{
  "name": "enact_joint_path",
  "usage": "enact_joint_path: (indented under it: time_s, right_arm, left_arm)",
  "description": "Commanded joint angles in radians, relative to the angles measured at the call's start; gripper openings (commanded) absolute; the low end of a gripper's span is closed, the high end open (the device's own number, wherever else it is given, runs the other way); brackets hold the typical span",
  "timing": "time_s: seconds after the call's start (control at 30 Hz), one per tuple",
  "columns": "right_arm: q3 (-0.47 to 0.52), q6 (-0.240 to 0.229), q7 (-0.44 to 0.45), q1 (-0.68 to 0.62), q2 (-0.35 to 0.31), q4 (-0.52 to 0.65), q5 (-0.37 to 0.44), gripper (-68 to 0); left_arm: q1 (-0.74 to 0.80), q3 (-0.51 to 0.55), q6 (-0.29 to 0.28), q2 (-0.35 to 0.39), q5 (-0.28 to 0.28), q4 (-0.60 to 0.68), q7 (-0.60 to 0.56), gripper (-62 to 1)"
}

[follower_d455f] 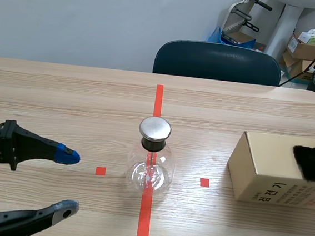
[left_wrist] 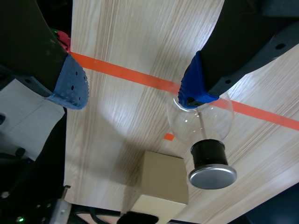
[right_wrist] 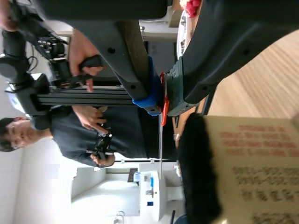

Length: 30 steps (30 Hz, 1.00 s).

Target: Do the electroscope experiment

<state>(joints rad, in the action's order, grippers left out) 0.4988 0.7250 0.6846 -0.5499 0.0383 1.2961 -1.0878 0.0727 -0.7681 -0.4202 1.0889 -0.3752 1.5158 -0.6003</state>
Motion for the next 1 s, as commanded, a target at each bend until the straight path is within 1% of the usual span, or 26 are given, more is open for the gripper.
enact_joint_path:
  time_s: [0.0, 0.07, 0.17, 0.33, 0.4, 0.43, 0.5, 0.6, 0.7, 0.77, 0.9, 0.97]
  right_arm:
    - [0.01, 0.058, 0.004, 0.027, -0.019, 0.002, 0.007, -66.9]
    - [0.02, 0.058, 0.01, 0.051, -0.023, -0.035, 0.0, -66.9]
    - [0.021, 0.058, 0.011, 0.081, -0.032, -0.08, -0.014, -66.9]
    - [0.021, 0.058, 0.023, 0.101, -0.033, -0.112, -0.091, -66.9]
    - [0.021, 0.058, 0.03, 0.101, -0.032, -0.118, -0.106, -66.9]
    - [0.021, 0.058, 0.029, 0.101, -0.032, -0.122, -0.113, -66.9]
    - [0.018, 0.058, 0.027, 0.101, -0.032, -0.13, -0.116, -66.9]
    - [0.018, 0.058, -0.007, 0.101, -0.029, -0.137, -0.116, -66.9]
    - [0.018, 0.058, -0.006, 0.101, -0.03, -0.14, -0.116, -66.9]
    - [0.017, 0.058, 0.034, 0.101, -0.03, -0.14, -0.116, -66.9]
    - [0.017, 0.058, 0.174, 0.101, -0.03, -0.14, -0.128, -66.9]
    - [0.017, 0.058, 0.195, 0.099, -0.032, -0.14, -0.163, -66.9]
  left_arm:
    - [0.002, 0.002, -0.003, 0.014, -0.011, 0.016, -0.02, -17.6]
    - [0.002, 0.002, -0.003, 0.029, -0.011, 0.026, -0.023, -17.6]
    - [0.002, 0.002, -0.006, 0.039, -0.03, 0.031, -0.031, -17.6]
    - [0.002, 0.002, -0.017, 0.042, -0.033, 0.031, -0.032, -17.6]
    - [0.002, 0.002, -0.021, 0.051, -0.034, 0.031, -0.035, -17.6]
    - [0.002, 0.002, -0.021, 0.057, -0.044, 0.031, -0.041, -17.6]
    - [0.002, 0.002, -0.021, 0.071, -0.063, 0.031, -0.064, -17.6]
    - [0.002, 0.002, -0.025, 0.087, -0.063, 0.031, -0.101, -17.6]
    - [0.002, 0.002, -0.04, 0.092, -0.063, 0.031, -0.116, -17.6]
    - [0.002, 0.002, -0.047, 0.093, -0.063, 0.031, -0.118, -17.6]
    - [0.002, 0.002, -0.047, 0.098, -0.063, 0.031, -0.129, -17.6]
    - [0.002, 0.002, -0.048, 0.104, -0.064, 0.031, -0.145, -17.6]
